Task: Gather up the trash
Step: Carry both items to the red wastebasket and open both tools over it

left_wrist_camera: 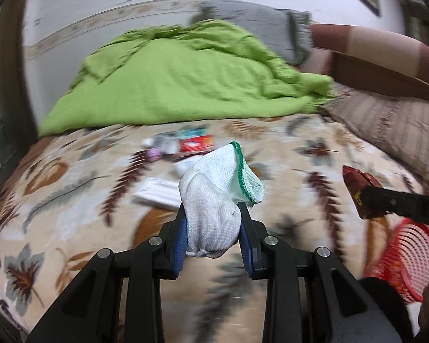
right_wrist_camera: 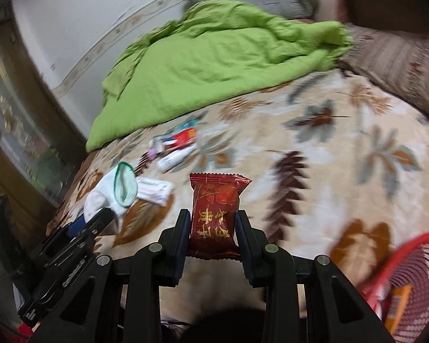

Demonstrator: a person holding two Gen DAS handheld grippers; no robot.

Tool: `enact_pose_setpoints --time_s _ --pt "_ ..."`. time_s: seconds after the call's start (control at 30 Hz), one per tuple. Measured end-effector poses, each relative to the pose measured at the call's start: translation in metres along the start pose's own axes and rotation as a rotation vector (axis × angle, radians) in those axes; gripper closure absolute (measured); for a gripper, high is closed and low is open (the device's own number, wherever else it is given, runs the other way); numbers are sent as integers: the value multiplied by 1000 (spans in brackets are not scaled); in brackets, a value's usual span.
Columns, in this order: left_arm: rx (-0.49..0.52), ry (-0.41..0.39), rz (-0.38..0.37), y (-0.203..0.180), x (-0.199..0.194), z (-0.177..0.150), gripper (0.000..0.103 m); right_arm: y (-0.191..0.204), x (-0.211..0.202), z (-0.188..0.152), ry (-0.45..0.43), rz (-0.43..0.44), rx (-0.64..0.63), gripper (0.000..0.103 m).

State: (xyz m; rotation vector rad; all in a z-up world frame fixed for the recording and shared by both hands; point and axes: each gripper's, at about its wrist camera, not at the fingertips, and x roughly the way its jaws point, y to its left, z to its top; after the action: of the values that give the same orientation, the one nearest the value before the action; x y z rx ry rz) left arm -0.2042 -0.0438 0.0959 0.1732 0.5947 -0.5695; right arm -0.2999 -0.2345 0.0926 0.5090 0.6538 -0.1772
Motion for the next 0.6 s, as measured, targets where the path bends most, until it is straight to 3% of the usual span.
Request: enact_pose_setpoints --time_s 0.3,0.6 --pt "141 35 -279 -98 -16 10 72 -108 -91 -20 -62 -182 187 68" --pt "271 74 -459 -189 -28 7 72 -173 -154 -40 -102 -301 304 68"
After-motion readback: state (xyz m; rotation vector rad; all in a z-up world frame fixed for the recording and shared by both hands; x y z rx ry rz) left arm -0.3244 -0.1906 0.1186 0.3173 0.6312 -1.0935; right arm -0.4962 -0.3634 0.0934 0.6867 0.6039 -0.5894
